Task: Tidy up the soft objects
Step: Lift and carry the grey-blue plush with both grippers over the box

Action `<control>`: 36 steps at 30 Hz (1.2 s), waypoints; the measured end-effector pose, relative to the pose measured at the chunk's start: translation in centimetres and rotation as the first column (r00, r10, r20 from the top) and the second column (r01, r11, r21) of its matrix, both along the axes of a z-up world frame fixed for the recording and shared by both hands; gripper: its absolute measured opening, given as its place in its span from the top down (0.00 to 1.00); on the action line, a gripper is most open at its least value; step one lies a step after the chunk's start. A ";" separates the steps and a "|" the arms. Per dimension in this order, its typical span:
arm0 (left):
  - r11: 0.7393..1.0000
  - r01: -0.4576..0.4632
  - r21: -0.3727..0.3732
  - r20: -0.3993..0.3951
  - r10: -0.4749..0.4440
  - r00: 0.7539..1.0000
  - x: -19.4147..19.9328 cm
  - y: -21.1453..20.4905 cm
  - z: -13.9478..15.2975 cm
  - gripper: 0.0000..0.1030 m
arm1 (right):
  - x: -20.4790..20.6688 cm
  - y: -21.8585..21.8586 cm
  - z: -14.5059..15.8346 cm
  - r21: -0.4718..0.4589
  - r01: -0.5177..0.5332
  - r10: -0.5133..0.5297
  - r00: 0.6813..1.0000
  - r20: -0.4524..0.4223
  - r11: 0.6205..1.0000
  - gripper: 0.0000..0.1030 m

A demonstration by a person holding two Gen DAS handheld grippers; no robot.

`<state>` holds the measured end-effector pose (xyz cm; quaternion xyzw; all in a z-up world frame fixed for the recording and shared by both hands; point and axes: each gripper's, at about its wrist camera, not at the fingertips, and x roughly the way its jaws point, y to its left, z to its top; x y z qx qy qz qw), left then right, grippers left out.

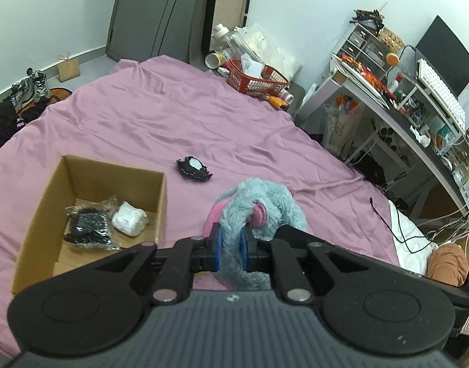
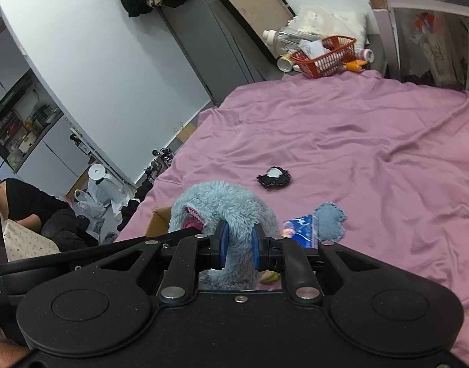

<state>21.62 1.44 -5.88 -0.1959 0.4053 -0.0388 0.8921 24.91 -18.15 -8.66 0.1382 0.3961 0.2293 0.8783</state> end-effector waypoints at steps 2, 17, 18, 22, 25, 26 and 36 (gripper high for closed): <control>1.000 -0.007 -0.001 0.006 0.007 1.000 -0.2 0.7 0.2 0.89 | -0.1 0.7 0.2 0.000 -0.005 0.005 1.000 0.003 1.000 0.85; 0.996 -0.078 -0.035 0.024 0.079 0.997 -1.4 7.6 -0.2 0.89 | -0.7 7.5 0.7 0.004 -0.065 0.065 0.998 -0.005 0.998 0.85; 0.996 -0.082 -0.037 0.023 0.083 0.996 -1.5 8.2 -0.4 0.89 | -0.7 8.0 0.6 0.003 -0.068 0.068 0.998 -0.007 0.998 0.85; 0.993 -0.100 -0.054 0.013 0.101 0.995 -1.6 10.4 -1.4 0.89 | -0.6 9.8 -0.1 0.001 -0.081 0.081 0.996 -0.025 0.997 0.85; 0.991 -0.115 -0.061 0.002 0.115 0.993 -1.8 11.8 -2.1 0.89 | -0.4 11.2 -0.8 0.010 -0.094 0.094 0.995 -0.045 0.996 0.85; 0.991 -0.119 -0.058 -0.001 0.119 0.993 -1.9 12.3 -2.3 0.89 | -0.4 11.6 -1.0 0.014 -0.099 0.100 0.994 -0.051 0.995 0.85; 0.989 -0.143 -0.049 -0.074 0.139 0.988 -1.7 16.3 -5.4 0.89 | -0.4 14.9 -4.2 0.040 -0.132 0.136 0.982 -0.131 0.990 0.85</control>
